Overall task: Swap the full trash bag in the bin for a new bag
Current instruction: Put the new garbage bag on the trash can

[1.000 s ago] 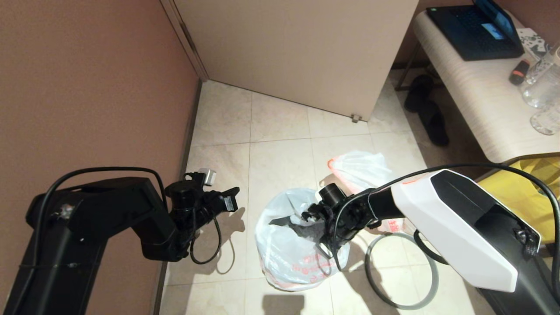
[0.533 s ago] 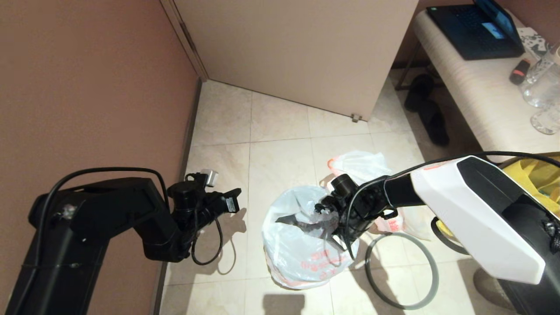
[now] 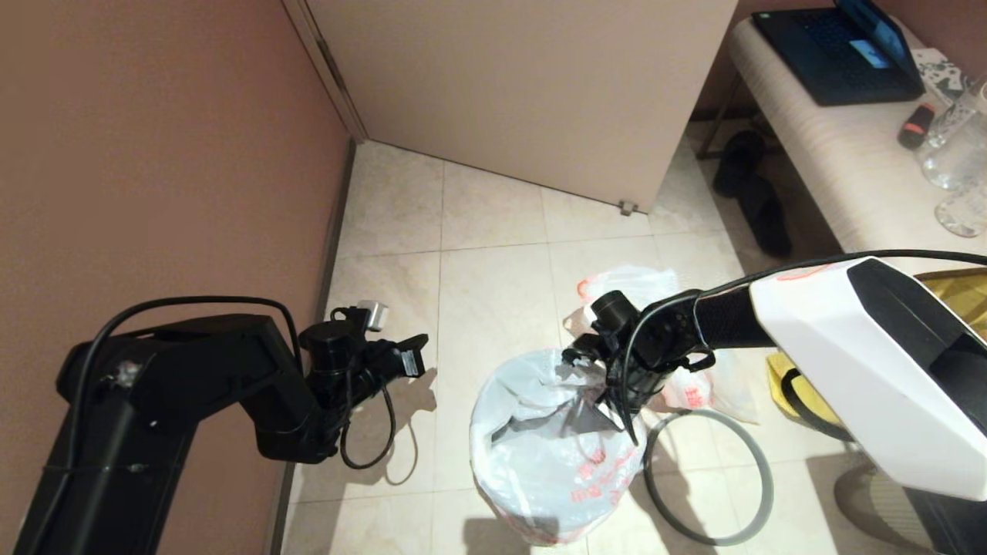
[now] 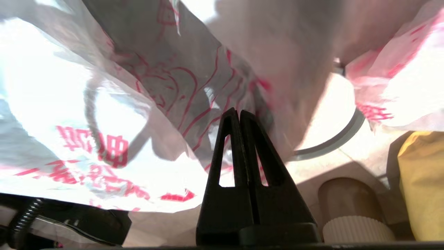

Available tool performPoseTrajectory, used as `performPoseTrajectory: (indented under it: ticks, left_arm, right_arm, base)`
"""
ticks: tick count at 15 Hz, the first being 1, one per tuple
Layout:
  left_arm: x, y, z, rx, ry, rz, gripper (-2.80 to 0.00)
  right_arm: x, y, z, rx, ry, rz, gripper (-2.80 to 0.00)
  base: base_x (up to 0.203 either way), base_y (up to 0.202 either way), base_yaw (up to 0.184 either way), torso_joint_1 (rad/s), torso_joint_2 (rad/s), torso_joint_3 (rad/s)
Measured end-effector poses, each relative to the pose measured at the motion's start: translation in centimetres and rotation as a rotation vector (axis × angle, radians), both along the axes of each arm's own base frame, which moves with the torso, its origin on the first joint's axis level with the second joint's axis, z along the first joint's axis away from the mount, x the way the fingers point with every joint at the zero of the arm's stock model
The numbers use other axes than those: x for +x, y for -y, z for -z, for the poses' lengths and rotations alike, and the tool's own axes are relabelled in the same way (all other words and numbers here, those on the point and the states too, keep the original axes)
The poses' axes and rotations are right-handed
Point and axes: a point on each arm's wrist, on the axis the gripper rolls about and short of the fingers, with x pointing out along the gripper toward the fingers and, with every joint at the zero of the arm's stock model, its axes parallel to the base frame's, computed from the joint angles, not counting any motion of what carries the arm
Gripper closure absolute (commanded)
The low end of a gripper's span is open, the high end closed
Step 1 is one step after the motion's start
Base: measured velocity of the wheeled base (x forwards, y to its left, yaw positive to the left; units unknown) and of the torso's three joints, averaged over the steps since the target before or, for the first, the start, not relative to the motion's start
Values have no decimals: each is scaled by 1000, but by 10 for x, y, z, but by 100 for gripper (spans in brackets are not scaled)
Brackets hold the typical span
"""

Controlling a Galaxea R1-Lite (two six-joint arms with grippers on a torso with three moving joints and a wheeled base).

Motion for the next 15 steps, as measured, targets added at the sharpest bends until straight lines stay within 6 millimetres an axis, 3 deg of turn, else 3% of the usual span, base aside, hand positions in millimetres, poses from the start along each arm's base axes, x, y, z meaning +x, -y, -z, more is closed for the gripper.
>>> performPoseTrajectory:
  ticks: [5,8,12,15]
  left_arm:
    - [0,0,1,2,-2,-1,0]
    - [0,1,2,2,-4,1,0]
    - [2,-4,2,-9,2,3,0]
    - [2,-14,0,-30,17,17,0]
  right_arm:
    - [4,-4,-33,65,87,-5,0]
    - [-6,-15,-49,170,68,-96,0]
    - [-12,-27,-46,215,28,-264,0]
    - [-12,-31,-29,222,-24,-338,0]
  base:
    - [0,0,0,0,0,0]
    - [0,0,0,0,0,0]
    - [0,0,0,0,0,0]
    - [0,0,0,0,0,0]
